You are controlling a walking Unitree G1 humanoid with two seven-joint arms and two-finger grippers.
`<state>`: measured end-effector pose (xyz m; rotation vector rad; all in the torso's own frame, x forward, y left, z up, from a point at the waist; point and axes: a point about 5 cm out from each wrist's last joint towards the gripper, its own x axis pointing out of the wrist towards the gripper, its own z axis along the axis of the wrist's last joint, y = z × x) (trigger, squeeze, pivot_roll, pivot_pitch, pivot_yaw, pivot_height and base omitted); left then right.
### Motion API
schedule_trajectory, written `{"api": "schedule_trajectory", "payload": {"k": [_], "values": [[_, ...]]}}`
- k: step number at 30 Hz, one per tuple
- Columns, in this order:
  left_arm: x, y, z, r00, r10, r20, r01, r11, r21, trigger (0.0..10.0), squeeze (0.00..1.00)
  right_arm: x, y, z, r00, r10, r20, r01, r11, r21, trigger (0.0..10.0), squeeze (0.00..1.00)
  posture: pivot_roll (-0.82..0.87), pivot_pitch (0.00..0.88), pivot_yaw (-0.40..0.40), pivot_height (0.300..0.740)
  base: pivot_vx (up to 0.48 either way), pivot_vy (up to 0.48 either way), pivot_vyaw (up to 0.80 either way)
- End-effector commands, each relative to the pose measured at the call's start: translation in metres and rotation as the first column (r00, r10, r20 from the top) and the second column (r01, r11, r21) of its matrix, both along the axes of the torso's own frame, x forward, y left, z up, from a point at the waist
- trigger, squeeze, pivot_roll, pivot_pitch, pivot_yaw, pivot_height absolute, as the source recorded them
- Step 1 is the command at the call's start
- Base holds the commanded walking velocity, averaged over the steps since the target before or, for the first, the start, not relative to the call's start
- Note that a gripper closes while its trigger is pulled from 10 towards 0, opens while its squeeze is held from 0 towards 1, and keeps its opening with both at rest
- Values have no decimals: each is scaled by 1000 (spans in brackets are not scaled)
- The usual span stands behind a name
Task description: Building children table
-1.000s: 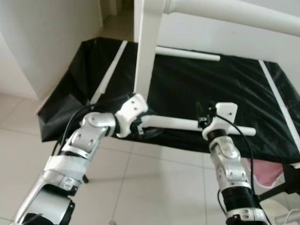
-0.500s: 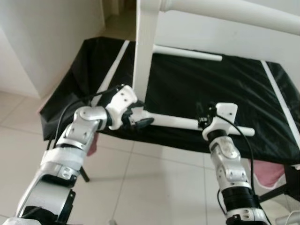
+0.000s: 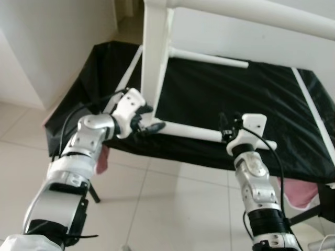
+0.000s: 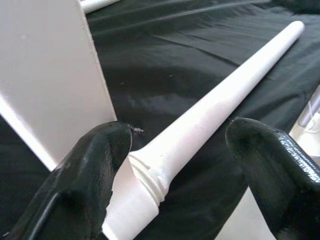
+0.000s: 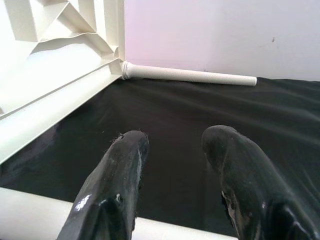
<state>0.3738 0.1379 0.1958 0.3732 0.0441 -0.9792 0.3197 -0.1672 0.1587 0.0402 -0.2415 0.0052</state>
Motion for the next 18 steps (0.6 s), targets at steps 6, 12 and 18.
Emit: {"api": "schedule_trajectory", "payload": {"k": [6, 12, 18], "values": [[17, 28, 9, 884, 448, 134, -441, 894, -80, 10000, 0, -4, -8, -6, 999, -26, -29, 26, 1000, 6, 10000, 0, 27, 78, -33, 740, 0, 0, 0], [0, 29, 12, 937, 330, 115, -311, 937, -158, 10000, 0, -7, -10, -7, 998, -45, -36, 45, 999, -6, 10000, 0, 28, 87, -35, 740, 0, 0, 0], [-15, 40, 24, 951, 300, 74, -258, 903, -343, 10000, 0, -7, -14, -9, 997, -64, -44, 64, 998, -9, 10000, 0, 34, 90, -43, 740, 0, 0, 0]]}}
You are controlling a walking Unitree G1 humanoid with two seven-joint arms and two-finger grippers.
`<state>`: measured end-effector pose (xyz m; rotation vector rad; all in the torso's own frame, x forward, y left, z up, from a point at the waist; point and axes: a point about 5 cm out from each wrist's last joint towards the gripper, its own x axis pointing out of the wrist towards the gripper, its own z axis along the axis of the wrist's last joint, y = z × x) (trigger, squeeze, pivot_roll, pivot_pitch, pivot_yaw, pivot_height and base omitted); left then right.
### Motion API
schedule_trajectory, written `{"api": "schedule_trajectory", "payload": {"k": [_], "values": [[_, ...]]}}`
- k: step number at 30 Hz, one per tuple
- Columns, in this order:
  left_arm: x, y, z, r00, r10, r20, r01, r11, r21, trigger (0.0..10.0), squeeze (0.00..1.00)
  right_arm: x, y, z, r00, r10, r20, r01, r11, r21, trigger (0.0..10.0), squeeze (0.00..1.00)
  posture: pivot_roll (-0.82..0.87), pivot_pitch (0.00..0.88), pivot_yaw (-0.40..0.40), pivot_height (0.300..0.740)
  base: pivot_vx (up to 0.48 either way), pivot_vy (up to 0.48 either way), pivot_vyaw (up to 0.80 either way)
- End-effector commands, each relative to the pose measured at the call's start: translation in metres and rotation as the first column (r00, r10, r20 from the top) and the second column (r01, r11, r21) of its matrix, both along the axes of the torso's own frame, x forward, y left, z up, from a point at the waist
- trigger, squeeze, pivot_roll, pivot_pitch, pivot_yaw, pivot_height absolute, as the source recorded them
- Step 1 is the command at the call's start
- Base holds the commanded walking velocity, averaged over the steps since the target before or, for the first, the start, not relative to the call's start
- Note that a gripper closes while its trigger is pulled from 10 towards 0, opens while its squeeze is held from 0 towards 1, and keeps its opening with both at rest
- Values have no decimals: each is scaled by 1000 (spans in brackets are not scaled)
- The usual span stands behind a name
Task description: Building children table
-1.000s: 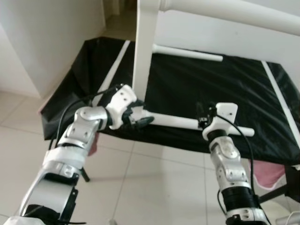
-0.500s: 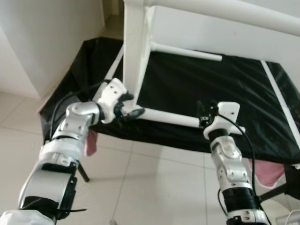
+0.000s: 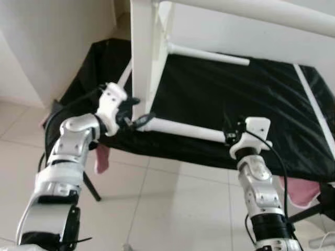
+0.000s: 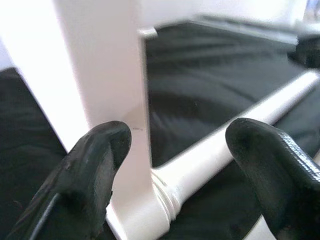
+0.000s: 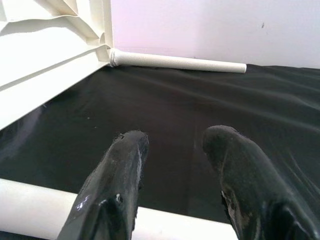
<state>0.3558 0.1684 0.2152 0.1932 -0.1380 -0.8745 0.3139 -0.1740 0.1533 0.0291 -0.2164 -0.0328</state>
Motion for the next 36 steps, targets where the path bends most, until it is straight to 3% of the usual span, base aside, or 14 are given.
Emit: {"api": "schedule_trajectory", "payload": {"k": [1, 4, 7, 13, 15, 16, 19, 22, 24, 25, 27, 30, 33, 36], "values": [[-3, 13, 7, 983, 186, 3, -184, 973, -142, 10000, 0, 0, -8, -3, 999, -32, -24, 32, 999, -2, 10000, 0, 34, 90, -43, 740, 0, 0, 0], [-10, 17, 9, 985, 170, 10, -165, 968, -187, 10000, 0, 0, -9, -4, 999, -40, -29, 40, 999, 2, 10000, 0, 39, 87, -45, 740, 0, 0, 0], [-25, 30, 6, 984, 175, -23, -173, 931, -321, 10000, 0, 2, -13, -5, 996, -80, -50, 80, 997, 2, 10000, 0, 48, 89, -52, 740, 0, 0, 0], [-34, 35, -4, 973, 225, -57, -229, 899, -373, 10000, 0, 3, -16, -7, 991, -115, -71, 114, 993, -15, 10000, 0, 56, 95, -57, 740, 0, 0, 0], [-41, 41, -14, 943, 321, -88, -329, 855, -401, 10000, 0, 1, -16, -6, 988, -142, -54, 140, 990, -35, 10000, 0, 70, 96, -68, 740, 0, 0, 0], [-41, 41, -14, 943, 321, -88, -329, 855, -401, 10000, 0, 1, -16, -6, 988, -142, -54, 140, 990, -35, 10000, 0, 70, 96, -68, 740, 0, 0, 0], [-44, 56, -22, 813, 560, -161, -556, 663, -501, 10000, 0, 0, -8, -4, 993, -119, -17, 118, 992, -44, 10000, 0, 88, 86, -71, 740, 0, 0, 0], [-46, 59, -24, 794, 584, -168, -579, 644, -500, 10000, 0, -1, -8, -4, 993, -121, -15, 120, 992, -44, 10000, 0, 88, 86, -71, 740, 0, 0, 0], [-50, 64, -34, 746, 632, -208, -638, 590, -495, 10000, 0, -2, -10, -5, 990, -137, -14, 137, 990, -47, 10000, 0, 97, 77, -72, 740, 0, 0, 0], [-50, 64, -34, 746, 632, -208, -638, 590, -495, 10000, 0, -2, -10, -5, 990, -137, -14, 137, 990, -47, 10000, 0, 97, 77, -72, 740, 0, 0, 0], [-56, 68, -47, 690, 689, -221, -702, 562, -439, 10000, 0, -3, -10, -7, 991, -136, -15, 135, 990, -41, 10000, 0, 101, 69, -71, 740, 0, 0, 0], [-61, 67, -60, 652, 724, -225, -741, 546, -391, 10000, 0, -4, -9, -8, 992, -129, -11, 128, 991, -40, 10000, 0, 105, 62, -74, 740, 0, 0, 0], [-62, 66, -63, 643, 731, -229, -750, 541, -380, 10000, 0, -4, -8, -8, 992, -127, -10, 126, 991, -39, 10000, 0, 105, 62, -74, 740, 0, 0, 0], [-69, 58, -70, 638, 753, -163, -753, 564, -339, 10000, 0, -7, -6, -8, 994, -110, -6, 110, 993, -33, 10000, 0, 91, 43, -67, 740, 0, 0, 0]]}}
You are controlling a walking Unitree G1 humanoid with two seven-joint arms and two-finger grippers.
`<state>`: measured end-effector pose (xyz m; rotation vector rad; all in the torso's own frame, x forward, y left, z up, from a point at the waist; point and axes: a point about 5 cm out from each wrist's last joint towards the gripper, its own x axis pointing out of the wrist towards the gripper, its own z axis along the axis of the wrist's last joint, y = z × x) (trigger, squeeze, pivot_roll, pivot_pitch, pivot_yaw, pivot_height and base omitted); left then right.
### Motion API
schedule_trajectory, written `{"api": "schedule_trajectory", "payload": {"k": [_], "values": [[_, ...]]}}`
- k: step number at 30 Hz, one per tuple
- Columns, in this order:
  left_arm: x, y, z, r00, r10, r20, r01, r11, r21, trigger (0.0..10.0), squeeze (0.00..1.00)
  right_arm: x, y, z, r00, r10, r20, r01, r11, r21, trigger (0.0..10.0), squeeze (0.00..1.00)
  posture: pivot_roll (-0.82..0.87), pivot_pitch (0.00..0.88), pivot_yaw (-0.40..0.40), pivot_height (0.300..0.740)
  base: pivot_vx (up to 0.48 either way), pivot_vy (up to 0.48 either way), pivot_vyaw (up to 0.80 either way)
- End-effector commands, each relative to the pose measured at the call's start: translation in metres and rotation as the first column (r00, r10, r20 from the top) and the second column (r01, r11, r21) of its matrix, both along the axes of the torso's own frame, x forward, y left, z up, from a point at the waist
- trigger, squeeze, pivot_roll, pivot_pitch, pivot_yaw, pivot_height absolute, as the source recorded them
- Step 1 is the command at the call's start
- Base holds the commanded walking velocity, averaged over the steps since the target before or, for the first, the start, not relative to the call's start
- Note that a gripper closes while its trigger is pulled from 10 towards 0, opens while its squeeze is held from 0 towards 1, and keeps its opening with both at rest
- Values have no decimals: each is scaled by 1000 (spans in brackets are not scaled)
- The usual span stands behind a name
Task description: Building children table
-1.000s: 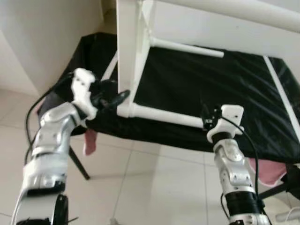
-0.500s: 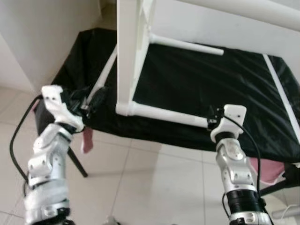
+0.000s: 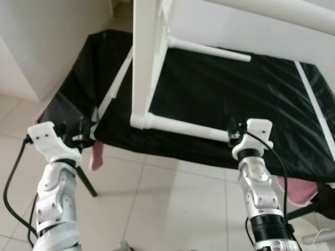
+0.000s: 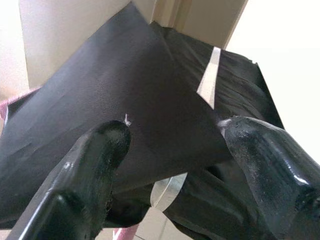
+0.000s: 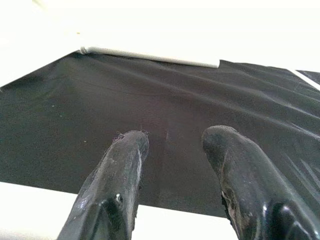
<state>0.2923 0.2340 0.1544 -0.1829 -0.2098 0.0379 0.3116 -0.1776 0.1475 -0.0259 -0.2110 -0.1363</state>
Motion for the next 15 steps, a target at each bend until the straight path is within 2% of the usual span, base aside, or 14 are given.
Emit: {"api": "schedule_trajectory", "payload": {"k": [1, 2, 3, 4, 5, 6, 7, 8, 9, 10, 11, 12, 14, 15], "values": [[-5, -8, -10, 1000, 11, -10, -11, 998, 59, 10000, 0, -5, -2, -2, 1000, -1, 1, 1, 1000, 11, 10000, 0, 91, 43, -67, 740, 0, 0, 0], [-9, -13, -13, 1000, 21, -4, -20, 995, 100, 10000, 0, -7, -2, -3, 1000, 1, 3, -1, 1000, 13, 10000, 0, 91, 43, -67, 740, 0, 0, 0], [-9, -13, -13, 1000, 21, -4, -20, 995, 100, 10000, 0, -7, -2, -3, 1000, 1, 3, -1, 1000, 13, 10000, 0, 91, 43, -67, 740, 0, 0, 0], [-14, -21, -16, 1000, 21, 3, -21, 992, 127, 10000, 0, -9, -2, -3, 1000, 2, 6, -2, 1000, 15, 10000, 0, 87, 38, -66, 740, 0, 0, 0], [-14, -21, -16, 1000, 21, 3, -21, 992, 127, 10000, 0, -9, -2, -3, 1000, 2, 6, -2, 1000, 15, 10000, 0, 87, 38, -66, 740, 0, 0, 0], [-18, -30, -18, 1000, 10, 6, -11, 988, 151, 10000, 0, -12, -1, -4, 1000, 5, 10, -5, 1000, 11, 10000, 0, 84, 35, -67, 740, 0, 0, 0], [-18, -30, -18, 1000, 10, 6, -11, 988, 151, 10000, 0, -12, -1, -4, 1000, 5, 10, -5, 1000, 11, 10000, 0, 84, 35, -67, 740, 0, 0, 0], [-20, -42, -18, 1000, -21, 14, 19, 987, 162, 10000, 0, -14, 0, -6, 1000, 14, 8, -15, 1000, 20, 10000, 0, 84, 35, -68, 740, 0, 0, 0], [-20, -42, -18, 1000, -21, 14, 19, 987, 162, 10000, 0, -14, 0, -6, 1000, 14, 8, -15, 1000, 20, 10000, 0, 84, 35, -68, 740, 0, 0, 0], [-22, -52, -16, 999, -45, 27, 40, 986, 163, 10000, 0, -16, 1, -7, 1000, 24, 10, -24, 999, 31, 10000, 765, 83, 36, -68, 740, 0, 0, 0], [-21, -62, -12, 996, -85, 39, 78, 987, 142, 10000, 0, -19, 2, -7, 999, 38, 18, -38, 999, 37, 10000, 1000, 82, 36, -68, 740, 0, 0, 0], [-20, -70, -8, 991, -122, 51, 115, 985, 127, 10000, 0, -20, 3, -6, 999, 45, 26, -46, 998, 43, 10000, 1000, 80, 36, -67, 740, 0, 0, 0], [-20, -70, -8, 991, -122, 51, 115, 985, 127, 10000, 0, -20, 3, -6, 999, 45, 26, -46, 998, 43, 10000, 1000, 80, 36, -67, 740, 0, 0, 0], [-19, -76, -5, 987, -153, 56, 146, 982, 118, 10000, 0, -21, 3, -5, 998, 49, 32, -51, 998, 43, 10000, 1000, 80, 36, -69, 740, 0, 0, 0]]}}
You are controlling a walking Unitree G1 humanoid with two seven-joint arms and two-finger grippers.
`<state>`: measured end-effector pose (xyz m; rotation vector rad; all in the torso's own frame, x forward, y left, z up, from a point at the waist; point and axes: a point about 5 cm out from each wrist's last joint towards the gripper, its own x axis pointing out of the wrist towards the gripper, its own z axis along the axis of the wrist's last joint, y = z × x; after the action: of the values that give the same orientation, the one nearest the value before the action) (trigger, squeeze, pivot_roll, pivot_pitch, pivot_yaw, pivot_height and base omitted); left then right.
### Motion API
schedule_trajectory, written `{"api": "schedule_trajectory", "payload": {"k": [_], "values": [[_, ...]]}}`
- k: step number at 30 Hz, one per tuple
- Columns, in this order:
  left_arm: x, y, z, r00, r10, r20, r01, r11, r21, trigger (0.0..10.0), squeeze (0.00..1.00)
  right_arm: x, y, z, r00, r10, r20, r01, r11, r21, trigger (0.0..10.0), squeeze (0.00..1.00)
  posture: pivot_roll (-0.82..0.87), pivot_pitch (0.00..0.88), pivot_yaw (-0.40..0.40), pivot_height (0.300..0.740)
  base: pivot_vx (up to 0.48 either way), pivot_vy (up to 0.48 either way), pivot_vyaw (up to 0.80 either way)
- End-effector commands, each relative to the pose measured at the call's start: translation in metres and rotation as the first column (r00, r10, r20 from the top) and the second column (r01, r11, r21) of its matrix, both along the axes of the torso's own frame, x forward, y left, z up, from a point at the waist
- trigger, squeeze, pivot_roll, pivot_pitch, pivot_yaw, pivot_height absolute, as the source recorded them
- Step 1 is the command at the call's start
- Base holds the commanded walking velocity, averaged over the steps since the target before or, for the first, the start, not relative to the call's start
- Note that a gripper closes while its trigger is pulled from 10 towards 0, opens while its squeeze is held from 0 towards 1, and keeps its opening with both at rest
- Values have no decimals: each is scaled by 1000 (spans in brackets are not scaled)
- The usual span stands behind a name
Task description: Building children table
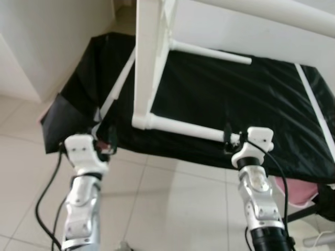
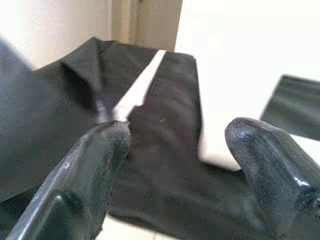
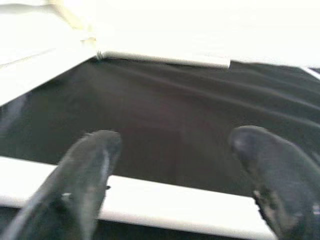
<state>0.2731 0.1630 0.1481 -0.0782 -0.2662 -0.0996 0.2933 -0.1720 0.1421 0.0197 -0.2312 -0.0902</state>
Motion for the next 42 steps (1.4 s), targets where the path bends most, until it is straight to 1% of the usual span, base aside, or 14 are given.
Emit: {"api": "schedule_trajectory", "payload": {"k": [1, 3, 4, 6, 7, 8, 9, 14, 16, 20, 40, 42], "values": [[0, -5, 1, 1000, -31, -3, 31, 1000, -4, 10000, 0, -2, -2, 0, 1000, -1, 8, 1, 1000, 5, 10000, 1000, 80, 36, -69, 740, 0, 0, 0], [0, -20, 2, 993, -116, -2, 116, 992, 51, 10000, 0, -4, -4, -1, 1000, -7, 9, 7, 1000, 0, 10000, 1000, 83, 33, -70, 740, 0, 0, 0], [0, -20, 2, 993, -116, -2, 116, 992, 51, 10000, 0, -4, -4, -1, 1000, -7, 9, 7, 1000, 0, 10000, 1000, 83, 33, -70, 740, 0, 0, 0], [-1, -28, 1, 986, -168, 4, 167, 981, 95, 10000, 0, -6, -6, -2, 1000, -26, 3, 26, 1000, -15, 10000, 1000, 82, 31, -69, 740, 0, 0, 0], [-2, -30, 0, 983, -183, 3, 182, 978, 98, 10000, 0, -6, -6, -3, 1000, -30, 0, 30, 999, -22, 10000, 945, 82, 31, -69, 740, 0, 0, 0], [-2, -30, 0, 983, -183, 3, 182, 978, 98, 10000, 0, -6, -6, -3, 1000, -30, 0, 30, 999, -22, 10000, 945, 82, 31, -69, 740, 0, 0, 0], [-2, -31, 1, 981, -194, 6, 192, 976, 102, 10000, 0, -6, -4, -2, 1000, -22, 7, 22, 1000, -18, 10000, 0, 80, 33, -68, 740, 0, 0, 0], [-1, -31, 1, 981, -194, 12, 191, 975, 114, 10000, 0, -6, -3, -1, 1000, -12, 15, 12, 1000, -8, 10000, 0, 77, 34, -67, 740, 0, 0, 0], [-1, -32, 3, 981, -193, 28, 187, 971, 148, 10000, 0, -6, -3, -1, 1000, -14, 15, 14, 1000, -3, 10000, 0, 77, 39, -70, 740, 0, 0, 0], [0, -32, 5, 981, -194, 33, 187, 972, 145, 10000, 0, -5, -5, 0, 1000, -18, 15, 18, 1000, -3, 10000, 0, 80, 45, -73, 740, 0, 0, 0], [0, -26, 6, 986, -161, 38, 154, 977, 151, 10000, 0, -1, -3, 3, 1000, -1, 23, 1, 1000, -7, 10000, 0, 94, 64, -83, 740, 0, -377, 0], [1, -25, 6, 990, -138, 36, 132, 981, 139, 10000, 0, -1, -3, 3, 1000, 0, 22, 0, 1000, -7, 10000, 0, 94, 65, -83, 740, 0, 0, 0]]}}
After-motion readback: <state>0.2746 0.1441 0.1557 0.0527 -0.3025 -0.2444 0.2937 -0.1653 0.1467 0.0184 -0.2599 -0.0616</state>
